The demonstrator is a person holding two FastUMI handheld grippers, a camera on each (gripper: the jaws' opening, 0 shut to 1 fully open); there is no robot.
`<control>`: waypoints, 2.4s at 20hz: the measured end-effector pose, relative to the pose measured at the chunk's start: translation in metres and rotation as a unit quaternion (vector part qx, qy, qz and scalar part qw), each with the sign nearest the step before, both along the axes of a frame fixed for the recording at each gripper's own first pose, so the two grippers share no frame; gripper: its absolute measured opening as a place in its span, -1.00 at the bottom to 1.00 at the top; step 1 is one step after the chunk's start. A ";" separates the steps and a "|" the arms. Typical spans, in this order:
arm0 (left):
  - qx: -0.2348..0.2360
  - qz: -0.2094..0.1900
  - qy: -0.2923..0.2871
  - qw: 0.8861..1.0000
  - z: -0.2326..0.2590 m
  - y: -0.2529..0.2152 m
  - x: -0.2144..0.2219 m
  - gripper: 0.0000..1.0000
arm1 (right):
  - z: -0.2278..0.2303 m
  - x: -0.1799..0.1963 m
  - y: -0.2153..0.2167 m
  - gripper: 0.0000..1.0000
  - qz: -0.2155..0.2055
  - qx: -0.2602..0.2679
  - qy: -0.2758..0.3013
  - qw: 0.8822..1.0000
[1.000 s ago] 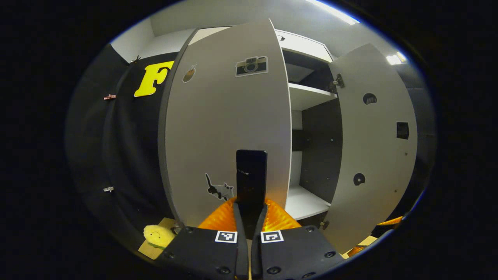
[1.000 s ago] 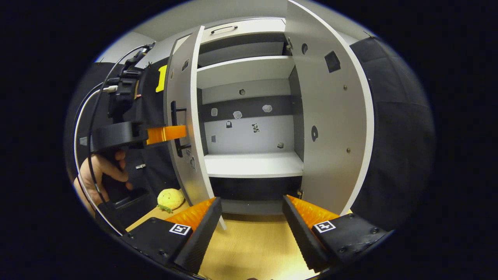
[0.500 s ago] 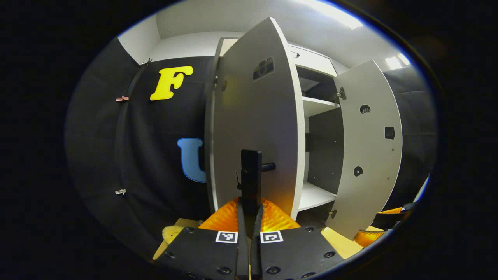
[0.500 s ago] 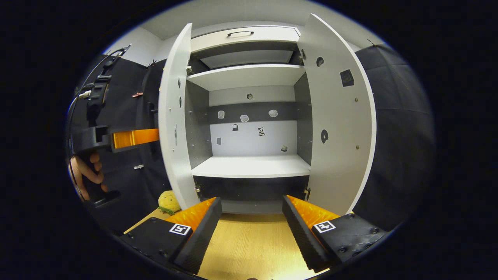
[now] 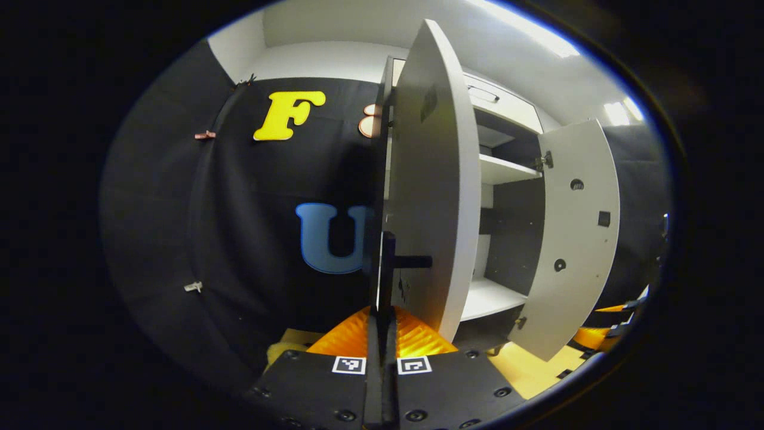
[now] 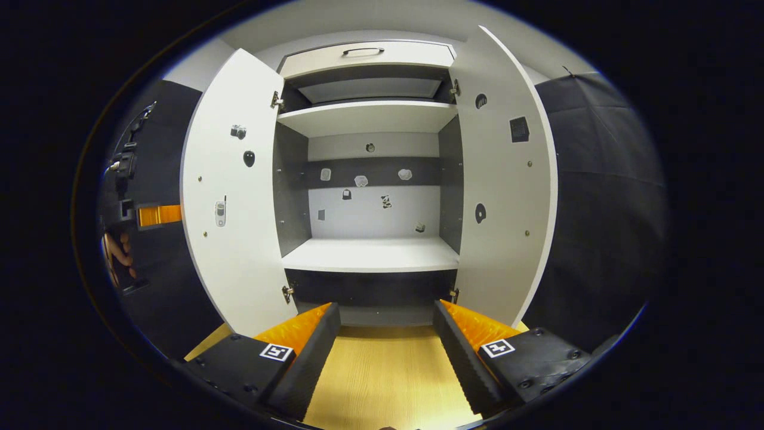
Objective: Open the right door of the double-door shoe cabinet with the right hand, and open the left door with the left hand.
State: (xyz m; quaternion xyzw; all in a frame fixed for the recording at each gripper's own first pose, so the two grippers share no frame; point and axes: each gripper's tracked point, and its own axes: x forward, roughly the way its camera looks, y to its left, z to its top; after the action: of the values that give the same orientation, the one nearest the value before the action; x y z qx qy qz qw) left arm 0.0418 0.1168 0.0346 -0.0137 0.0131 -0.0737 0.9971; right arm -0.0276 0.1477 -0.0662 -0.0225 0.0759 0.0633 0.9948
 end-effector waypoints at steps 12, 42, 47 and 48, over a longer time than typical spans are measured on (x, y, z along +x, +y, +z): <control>0.040 0.124 -0.023 0.991 0.031 -0.025 -0.087 -0.90 | 0.053 0.017 -0.083 0.97 0.009 0.019 -0.031 0.999; 0.020 0.147 -0.044 0.988 -0.049 -0.151 -0.165 0.91 | 0.031 -0.064 -0.143 0.97 0.023 0.046 -0.056 0.997; 0.021 0.128 -0.050 0.990 -0.045 -0.156 -0.159 0.89 | 0.043 -0.061 -0.138 0.96 0.015 0.040 -0.077 0.996; 0.016 0.125 -0.048 0.991 -0.045 -0.155 -0.159 0.90 | 0.043 -0.060 -0.137 0.96 0.014 0.039 -0.077 0.996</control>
State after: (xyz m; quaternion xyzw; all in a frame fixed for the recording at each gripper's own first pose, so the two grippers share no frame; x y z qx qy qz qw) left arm -0.1172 -0.0386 -0.0108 0.0044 -0.0356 0.0508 0.9981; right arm -0.0873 0.0108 -0.0236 0.0104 -0.0033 0.0783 0.9969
